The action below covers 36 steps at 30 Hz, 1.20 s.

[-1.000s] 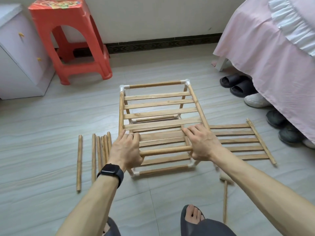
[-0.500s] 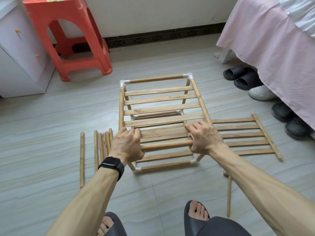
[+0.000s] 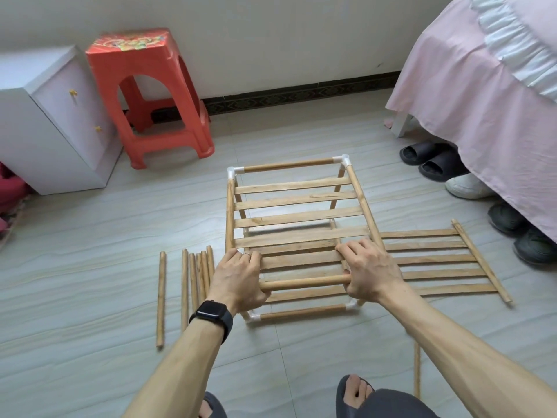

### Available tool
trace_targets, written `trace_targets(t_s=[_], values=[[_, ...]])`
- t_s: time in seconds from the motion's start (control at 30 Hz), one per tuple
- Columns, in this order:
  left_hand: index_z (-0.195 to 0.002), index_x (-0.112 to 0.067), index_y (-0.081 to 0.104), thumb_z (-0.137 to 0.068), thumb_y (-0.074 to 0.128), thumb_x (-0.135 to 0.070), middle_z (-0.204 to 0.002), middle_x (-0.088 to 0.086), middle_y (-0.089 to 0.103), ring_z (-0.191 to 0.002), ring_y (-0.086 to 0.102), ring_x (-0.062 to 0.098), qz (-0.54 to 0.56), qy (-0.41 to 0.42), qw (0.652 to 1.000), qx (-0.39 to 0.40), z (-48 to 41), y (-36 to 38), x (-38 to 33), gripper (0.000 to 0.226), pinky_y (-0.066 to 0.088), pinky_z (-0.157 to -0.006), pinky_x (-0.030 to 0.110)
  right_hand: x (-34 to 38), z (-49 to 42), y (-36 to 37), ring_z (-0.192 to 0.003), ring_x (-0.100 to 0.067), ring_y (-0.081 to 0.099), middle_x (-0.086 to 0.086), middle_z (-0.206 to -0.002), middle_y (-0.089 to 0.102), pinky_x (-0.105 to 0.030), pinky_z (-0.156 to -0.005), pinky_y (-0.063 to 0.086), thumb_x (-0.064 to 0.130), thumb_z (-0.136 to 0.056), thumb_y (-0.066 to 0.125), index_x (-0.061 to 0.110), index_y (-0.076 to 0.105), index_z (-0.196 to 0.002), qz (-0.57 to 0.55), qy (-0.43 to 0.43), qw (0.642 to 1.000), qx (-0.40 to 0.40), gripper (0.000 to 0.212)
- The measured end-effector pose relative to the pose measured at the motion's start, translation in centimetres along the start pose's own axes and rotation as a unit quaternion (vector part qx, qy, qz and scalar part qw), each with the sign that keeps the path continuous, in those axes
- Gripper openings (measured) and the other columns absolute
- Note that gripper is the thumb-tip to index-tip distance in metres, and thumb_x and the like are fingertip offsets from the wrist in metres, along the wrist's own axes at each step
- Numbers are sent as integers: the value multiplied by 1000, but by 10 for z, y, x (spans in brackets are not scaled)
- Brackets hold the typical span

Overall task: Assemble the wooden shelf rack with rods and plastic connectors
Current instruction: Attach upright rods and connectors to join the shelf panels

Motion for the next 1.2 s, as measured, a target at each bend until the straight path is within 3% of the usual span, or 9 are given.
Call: trace_targets(t_s=[0.2,0.3,0.47,0.67,0.8,0.9,0.97,1.1,1.2], values=[[-73,-27,56,-80,-3,-91,-57,-14,44,-51,45,10,-9,111,994,18,16,-22,23,87,43,-71,29,19,34,-4,-93,-25,60,0,-104,67,-37,-81,56,33,-54,68,19,64,-114,-8,-48,999,17,62],[-60,-22,58,-98,21,-69,-51,-11,51,-44,49,13,9,101,988,-114,3,-45,31,70,50,-61,30,36,51,-1,-84,-22,57,1,-97,62,-35,-75,55,45,-55,69,20,62,-107,3,-76,997,30,58],[-113,-21,61,-96,50,-47,-116,2,63,-110,56,25,93,-117,987,-65,-17,-35,39,33,44,-83,39,47,54,3,-79,-21,52,1,-94,63,-30,-69,46,45,-68,63,23,61,-101,8,-21,1000,11,40],[-135,-19,51,-94,49,-42,-133,12,58,-125,49,31,95,-195,974,-62,-18,-14,34,47,40,-95,43,82,0,-9,-115,-28,51,-3,-124,58,-41,-100,41,70,-76,64,19,53,-122,-34,93,991,95,70],[-141,-20,41,-92,46,-43,-145,20,46,-134,40,36,151,-286,945,-48,-12,-14,32,54,40,-99,51,99,-18,-18,-114,-17,62,4,-120,70,-34,-100,48,67,-80,65,23,67,-119,-282,52,947,142,59],[-146,-16,31,-90,32,-47,-159,27,18,-150,14,39,264,-368,891,-33,-4,-11,30,64,24,-117,58,66,-25,-33,-97,-7,69,9,-103,76,-34,-91,56,54,-83,60,26,77,-101,-347,75,935,2,37],[-148,-12,31,-92,39,-37,-161,32,7,-153,-5,37,322,-371,871,-32,-5,-10,26,62,11,-124,51,27,-38,-38,-120,-20,58,1,-125,67,-38,-104,46,47,-90,59,25,71,-115,-259,131,954,-80,35],[-146,-23,44,-87,56,-46,-164,25,11,-152,-24,28,344,-329,879,-26,-11,-8,26,65,1,-124,49,-35,-52,-19,-155,-25,-4,-3,-170,6,-57,-121,8,70,-93,38,30,46,-145,-79,196,971,110,66],[-148,-34,46,-82,67,-50,-166,17,14,-151,-26,23,369,-257,893,23,-23,-7,45,71,9,-124,53,-50,-33,-7,-156,-20,-6,-1,-170,8,-58,-121,2,93,-79,13,20,45,-146,-43,134,982,128,104]])
Point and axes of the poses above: each hand's wrist, its own z-axis away from the middle knuckle, its own y-axis out of the palm, x = y × z, the point moved 4 cm from there along -z, towards the middle knuckle
